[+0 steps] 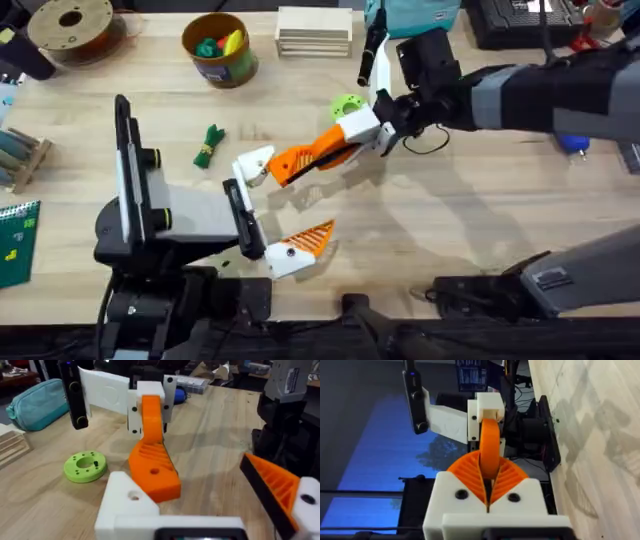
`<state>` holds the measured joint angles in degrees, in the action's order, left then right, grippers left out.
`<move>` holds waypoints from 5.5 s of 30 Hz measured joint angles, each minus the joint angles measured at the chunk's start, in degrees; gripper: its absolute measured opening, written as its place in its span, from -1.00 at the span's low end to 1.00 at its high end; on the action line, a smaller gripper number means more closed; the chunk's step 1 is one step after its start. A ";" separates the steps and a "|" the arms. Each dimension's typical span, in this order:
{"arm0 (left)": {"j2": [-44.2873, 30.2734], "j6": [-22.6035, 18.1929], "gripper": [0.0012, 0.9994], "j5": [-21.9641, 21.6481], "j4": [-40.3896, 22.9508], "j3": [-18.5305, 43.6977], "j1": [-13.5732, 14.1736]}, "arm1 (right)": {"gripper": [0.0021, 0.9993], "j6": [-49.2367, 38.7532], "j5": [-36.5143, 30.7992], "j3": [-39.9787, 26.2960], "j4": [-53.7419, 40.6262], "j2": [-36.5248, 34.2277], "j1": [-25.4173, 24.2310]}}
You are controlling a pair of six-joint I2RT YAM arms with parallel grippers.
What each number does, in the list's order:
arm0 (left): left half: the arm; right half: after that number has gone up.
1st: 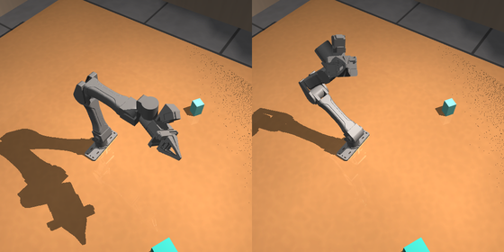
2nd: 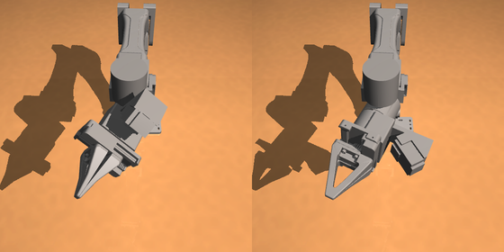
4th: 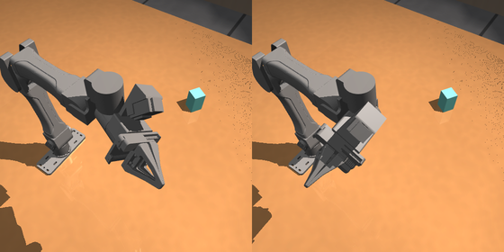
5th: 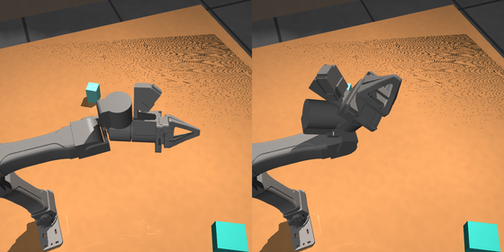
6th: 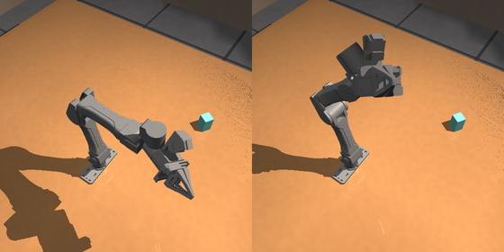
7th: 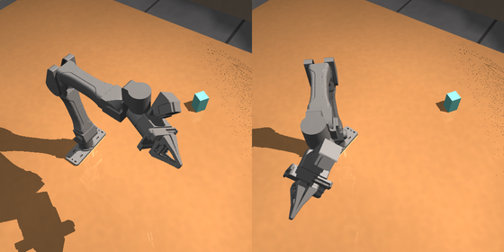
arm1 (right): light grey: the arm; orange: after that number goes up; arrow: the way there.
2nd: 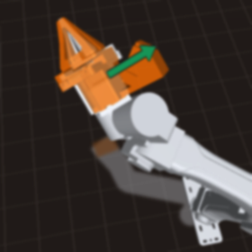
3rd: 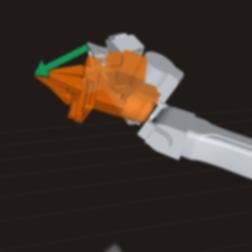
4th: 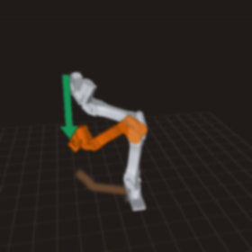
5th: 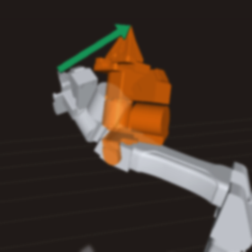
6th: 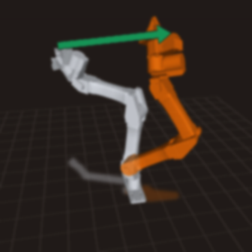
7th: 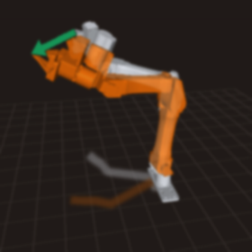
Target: Pick up the gripper from the table and insert it into the empty holder that is missing its gripper. Then pick up a screw, insert it into the mounting hole, and use the screwdriver to tighten it. Finally, clean up the table by picking up the vegetable and placing it into the bucket.
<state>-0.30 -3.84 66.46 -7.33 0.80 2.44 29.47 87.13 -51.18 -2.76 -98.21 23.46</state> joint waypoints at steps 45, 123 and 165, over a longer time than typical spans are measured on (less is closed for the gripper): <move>-0.02 0.60 0.97 -0.15 0.00 0.00 0.00 | -0.99 10.76 -4.80 -0.02 9.68 0.00 3.58; -0.55 6.35 0.97 -5.25 0.48 0.00 -1.36 | -0.99 33.58 -39.08 12.96 38.82 9.33 12.92; -0.46 5.26 0.97 -5.92 0.55 0.02 -1.29 | -0.99 28.85 -41.68 15.52 37.92 13.29 14.30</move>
<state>-0.75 1.43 60.54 -6.79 0.82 1.15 58.33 45.45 -35.66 35.16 -84.93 37.76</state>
